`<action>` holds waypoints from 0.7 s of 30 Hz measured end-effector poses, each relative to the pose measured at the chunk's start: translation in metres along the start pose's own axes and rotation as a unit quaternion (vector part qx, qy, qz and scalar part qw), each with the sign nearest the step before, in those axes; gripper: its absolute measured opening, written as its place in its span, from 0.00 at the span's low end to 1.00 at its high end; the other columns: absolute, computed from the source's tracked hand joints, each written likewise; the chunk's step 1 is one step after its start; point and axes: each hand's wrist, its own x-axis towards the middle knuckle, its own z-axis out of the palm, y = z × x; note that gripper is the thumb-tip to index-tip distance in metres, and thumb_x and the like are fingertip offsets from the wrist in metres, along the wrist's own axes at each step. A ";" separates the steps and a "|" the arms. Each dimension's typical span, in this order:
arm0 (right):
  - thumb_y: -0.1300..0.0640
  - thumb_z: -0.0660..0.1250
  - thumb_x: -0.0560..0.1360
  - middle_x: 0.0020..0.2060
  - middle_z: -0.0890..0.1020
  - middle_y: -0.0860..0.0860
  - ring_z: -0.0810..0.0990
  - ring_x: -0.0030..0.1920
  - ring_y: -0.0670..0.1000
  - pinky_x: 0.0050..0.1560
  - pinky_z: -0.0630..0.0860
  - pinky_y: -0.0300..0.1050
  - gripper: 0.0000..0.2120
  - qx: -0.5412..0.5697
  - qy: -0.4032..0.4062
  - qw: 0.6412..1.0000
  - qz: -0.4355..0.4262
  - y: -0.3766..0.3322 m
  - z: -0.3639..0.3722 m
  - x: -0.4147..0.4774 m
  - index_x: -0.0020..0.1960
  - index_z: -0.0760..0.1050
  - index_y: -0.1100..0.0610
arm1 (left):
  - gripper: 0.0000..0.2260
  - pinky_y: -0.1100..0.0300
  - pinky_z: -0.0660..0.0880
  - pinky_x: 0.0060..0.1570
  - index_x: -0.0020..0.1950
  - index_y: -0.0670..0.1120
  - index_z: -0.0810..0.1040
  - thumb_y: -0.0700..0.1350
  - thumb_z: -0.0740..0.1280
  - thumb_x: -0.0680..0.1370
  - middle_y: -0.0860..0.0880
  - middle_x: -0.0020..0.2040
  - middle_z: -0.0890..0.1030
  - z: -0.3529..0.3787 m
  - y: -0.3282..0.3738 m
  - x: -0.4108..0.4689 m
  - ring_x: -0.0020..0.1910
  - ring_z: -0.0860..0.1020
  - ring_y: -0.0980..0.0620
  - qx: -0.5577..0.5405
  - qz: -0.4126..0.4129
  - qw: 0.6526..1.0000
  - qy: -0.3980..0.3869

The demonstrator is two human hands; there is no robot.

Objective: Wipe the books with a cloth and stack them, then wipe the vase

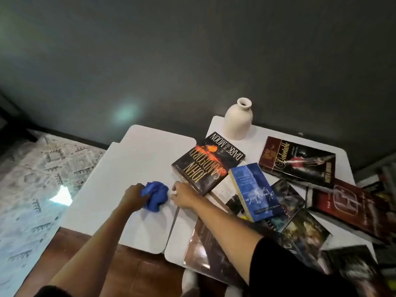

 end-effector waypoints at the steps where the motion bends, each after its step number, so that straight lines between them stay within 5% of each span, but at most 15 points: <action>1: 0.55 0.63 0.79 0.63 0.75 0.62 0.75 0.61 0.61 0.58 0.72 0.49 0.18 0.003 -0.016 1.000 0.011 -0.002 0.007 0.003 0.65 0.70 0.62 | 0.16 0.53 0.68 0.58 0.63 0.35 0.74 0.43 0.64 0.80 0.36 0.61 0.78 0.004 -0.006 0.003 0.61 0.75 0.37 -0.007 -0.002 1.000 0.004; 7: 0.54 0.61 0.80 0.67 0.70 0.64 0.71 0.66 0.62 0.63 0.69 0.51 0.25 0.041 -0.058 0.996 0.063 -0.005 0.048 0.025 0.73 0.60 0.63 | 0.22 0.51 0.69 0.57 0.68 0.35 0.70 0.44 0.69 0.78 0.34 0.61 0.76 0.039 -0.033 0.016 0.60 0.75 0.35 -0.079 -0.036 0.996 0.027; 14: 0.55 0.62 0.80 0.69 0.68 0.62 0.69 0.68 0.60 0.66 0.66 0.47 0.27 0.127 -0.043 0.985 0.110 -0.015 0.063 0.044 0.74 0.57 0.65 | 0.09 0.50 0.73 0.49 0.55 0.35 0.72 0.36 0.67 0.77 0.36 0.53 0.79 0.046 -0.036 0.021 0.51 0.78 0.37 -0.146 -0.035 0.985 0.086; 18: 0.57 0.65 0.78 0.66 0.73 0.60 0.73 0.64 0.59 0.61 0.70 0.48 0.24 0.166 -0.031 0.981 0.097 -0.024 0.048 0.040 0.71 0.63 0.63 | 0.06 0.56 0.69 0.44 0.52 0.38 0.73 0.37 0.67 0.77 0.42 0.46 0.78 0.027 -0.022 0.008 0.47 0.77 0.42 -0.188 0.000 0.977 0.097; 21: 0.56 0.66 0.77 0.53 0.76 0.56 0.76 0.51 0.55 0.48 0.71 0.46 0.17 0.179 -0.035 0.983 0.030 -0.028 0.015 0.026 0.62 0.68 0.60 | 0.07 0.56 0.71 0.43 0.50 0.39 0.74 0.40 0.69 0.77 0.43 0.45 0.77 -0.001 -0.003 -0.004 0.44 0.75 0.44 -0.231 0.032 0.968 0.094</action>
